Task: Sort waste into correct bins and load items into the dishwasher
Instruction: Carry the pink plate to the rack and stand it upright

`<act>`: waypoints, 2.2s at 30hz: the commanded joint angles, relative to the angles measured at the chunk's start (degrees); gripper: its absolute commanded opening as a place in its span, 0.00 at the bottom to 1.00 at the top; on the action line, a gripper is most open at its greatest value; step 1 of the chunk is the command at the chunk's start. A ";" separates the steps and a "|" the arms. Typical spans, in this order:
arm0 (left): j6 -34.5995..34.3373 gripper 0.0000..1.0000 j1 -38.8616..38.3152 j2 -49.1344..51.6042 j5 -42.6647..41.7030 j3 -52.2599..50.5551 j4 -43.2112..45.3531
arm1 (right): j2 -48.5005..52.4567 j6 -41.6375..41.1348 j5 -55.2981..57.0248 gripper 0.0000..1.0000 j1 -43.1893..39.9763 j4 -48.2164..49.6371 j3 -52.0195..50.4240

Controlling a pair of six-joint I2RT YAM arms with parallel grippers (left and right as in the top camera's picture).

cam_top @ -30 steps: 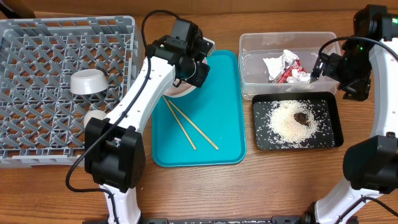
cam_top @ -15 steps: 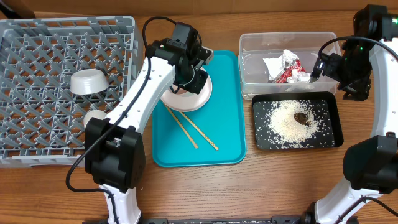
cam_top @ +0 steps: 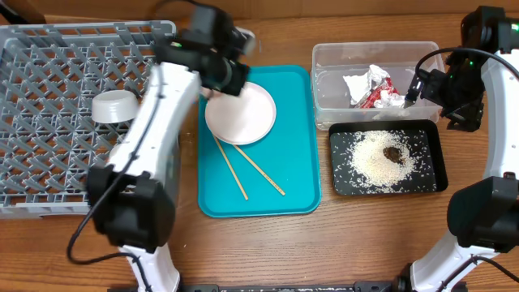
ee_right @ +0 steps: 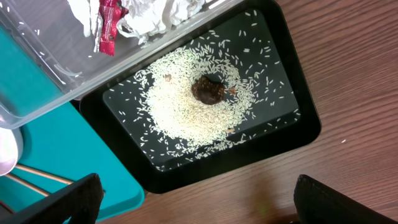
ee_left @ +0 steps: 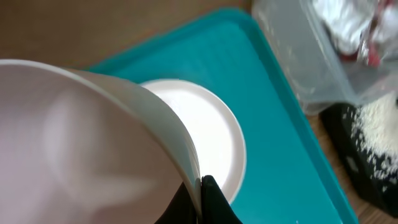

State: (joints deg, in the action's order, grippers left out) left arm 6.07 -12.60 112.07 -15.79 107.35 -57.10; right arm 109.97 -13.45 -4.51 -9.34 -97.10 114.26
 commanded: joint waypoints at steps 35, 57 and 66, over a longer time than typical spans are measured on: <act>-2.38 0.04 30.58 15.15 -44.11 -0.02 34.29 | -2.19 -0.09 -0.24 1.00 -0.11 0.07 0.52; -6.21 0.16 39.91 19.82 -49.64 -0.02 25.64 | -2.19 -0.11 -0.24 1.00 -0.11 0.04 0.52; -4.39 0.55 44.09 18.14 -50.47 0.04 16.59 | -2.19 -0.11 -0.24 1.00 -0.11 0.04 0.52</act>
State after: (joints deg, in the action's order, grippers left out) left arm -0.64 29.71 131.20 -65.65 107.22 -38.63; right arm 109.97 -13.47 -4.54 -9.34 -97.12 114.26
